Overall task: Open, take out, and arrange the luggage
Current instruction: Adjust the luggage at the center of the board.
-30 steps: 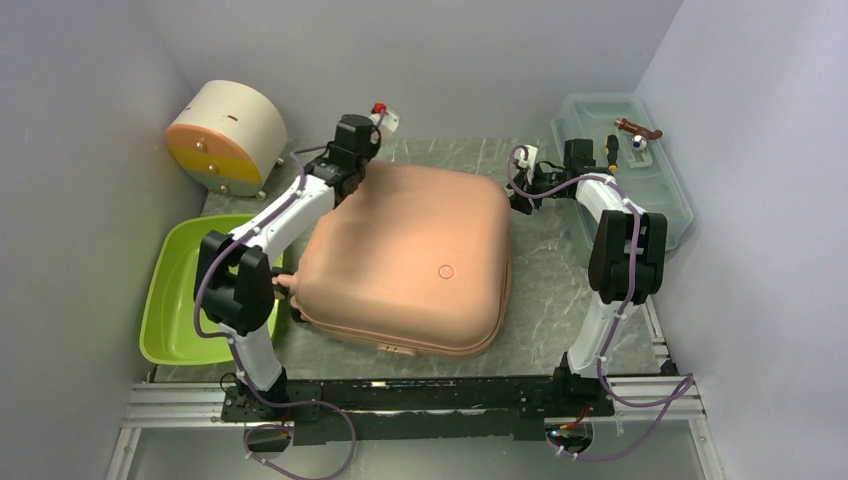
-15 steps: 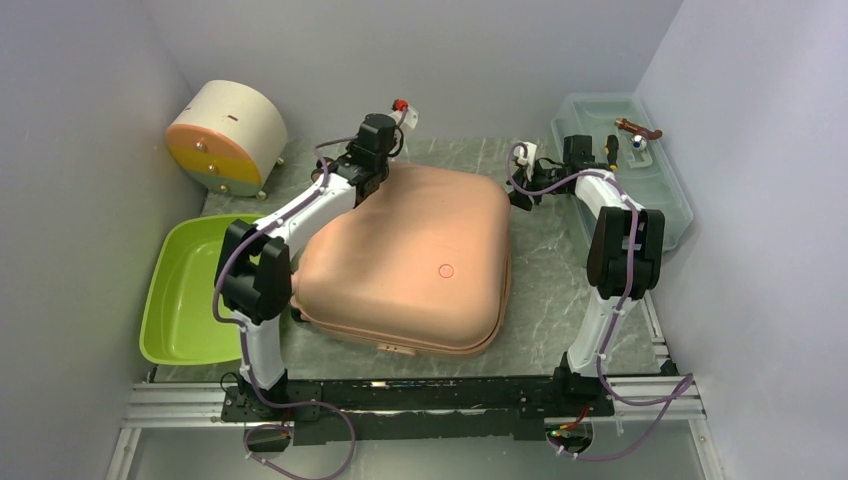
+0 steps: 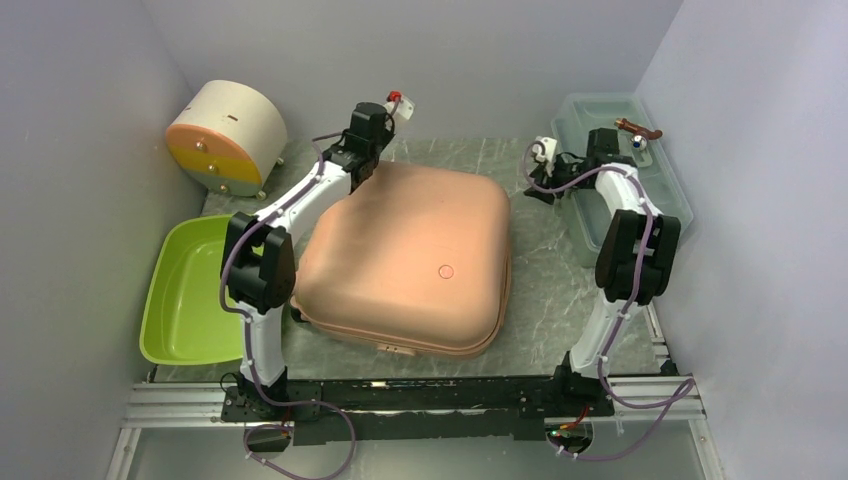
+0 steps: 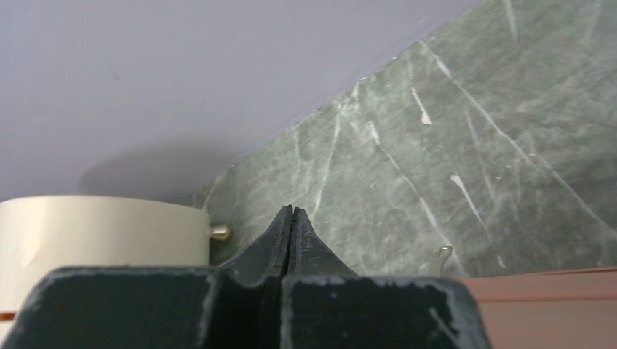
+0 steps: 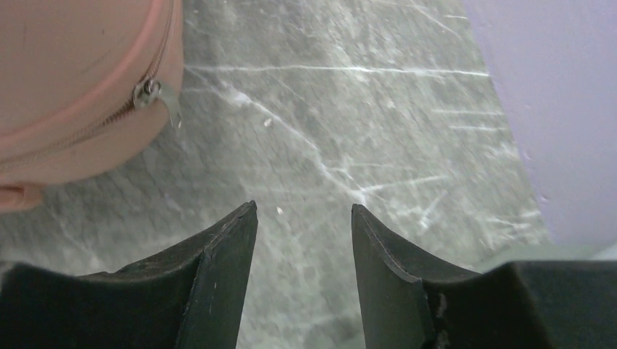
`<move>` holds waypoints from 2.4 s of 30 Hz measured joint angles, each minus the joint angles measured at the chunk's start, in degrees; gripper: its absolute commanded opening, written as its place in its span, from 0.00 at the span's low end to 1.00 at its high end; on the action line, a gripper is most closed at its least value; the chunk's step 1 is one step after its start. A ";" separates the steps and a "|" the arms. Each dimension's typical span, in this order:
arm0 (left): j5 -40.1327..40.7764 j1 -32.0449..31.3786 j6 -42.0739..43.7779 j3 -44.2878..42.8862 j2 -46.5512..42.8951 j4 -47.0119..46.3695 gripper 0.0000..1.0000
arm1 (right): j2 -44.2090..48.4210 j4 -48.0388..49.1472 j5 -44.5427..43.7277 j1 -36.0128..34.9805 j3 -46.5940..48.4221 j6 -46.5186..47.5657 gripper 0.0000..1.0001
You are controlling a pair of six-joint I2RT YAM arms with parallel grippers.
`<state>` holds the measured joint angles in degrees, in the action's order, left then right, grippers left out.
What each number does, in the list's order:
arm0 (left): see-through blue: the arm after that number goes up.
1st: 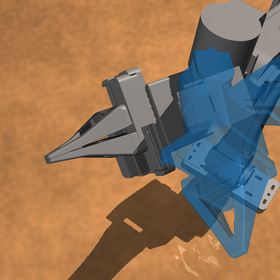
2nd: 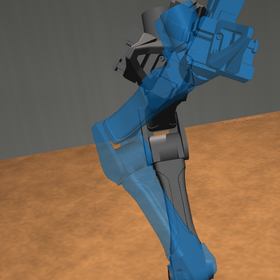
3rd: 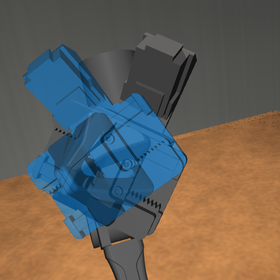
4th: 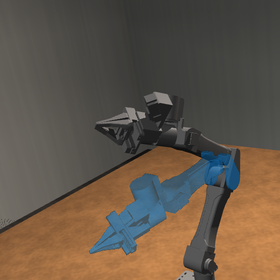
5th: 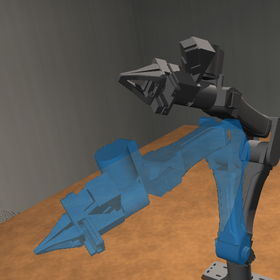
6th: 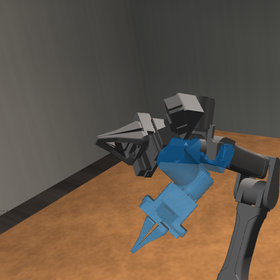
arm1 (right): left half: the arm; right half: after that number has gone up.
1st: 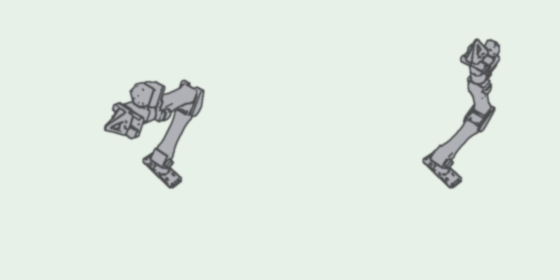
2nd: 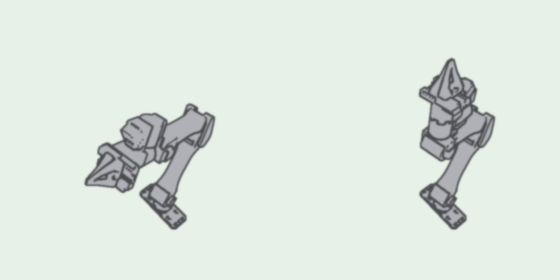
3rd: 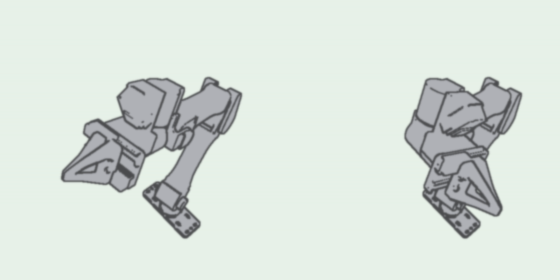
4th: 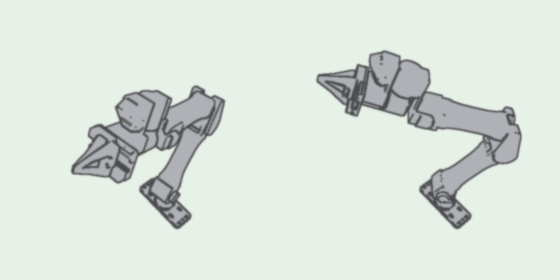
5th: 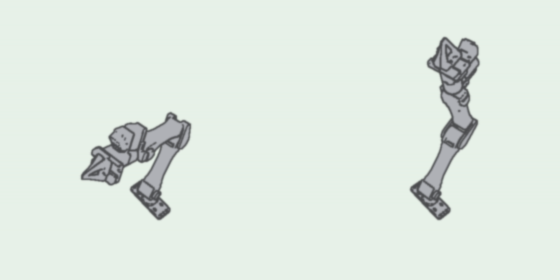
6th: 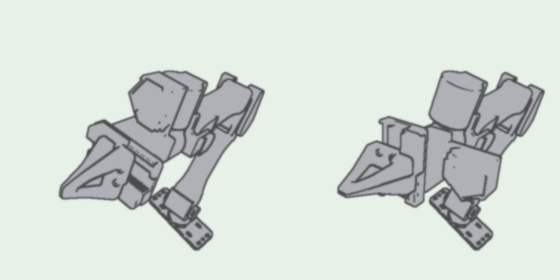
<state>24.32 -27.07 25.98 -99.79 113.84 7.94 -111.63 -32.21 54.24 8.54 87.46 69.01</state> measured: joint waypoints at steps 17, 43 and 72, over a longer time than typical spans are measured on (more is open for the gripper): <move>-14.58 6.93 -5.90 -4.55 -2.19 17.55 0.00 | -5.90 -33.53 5.05 -2.16 10.73 26.60 0.58; -31.78 17.27 -10.25 13.46 -17.00 34.60 0.00 | -4.37 -28.57 4.13 -4.28 7.87 22.45 0.58; -28.11 11.45 -7.45 -32.09 18.86 32.00 0.00 | 3.85 -32.54 -0.20 1.38 0.11 25.97 0.66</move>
<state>-3.79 -15.62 18.52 -131.87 132.70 39.94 -107.79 -64.75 54.04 9.91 87.57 94.98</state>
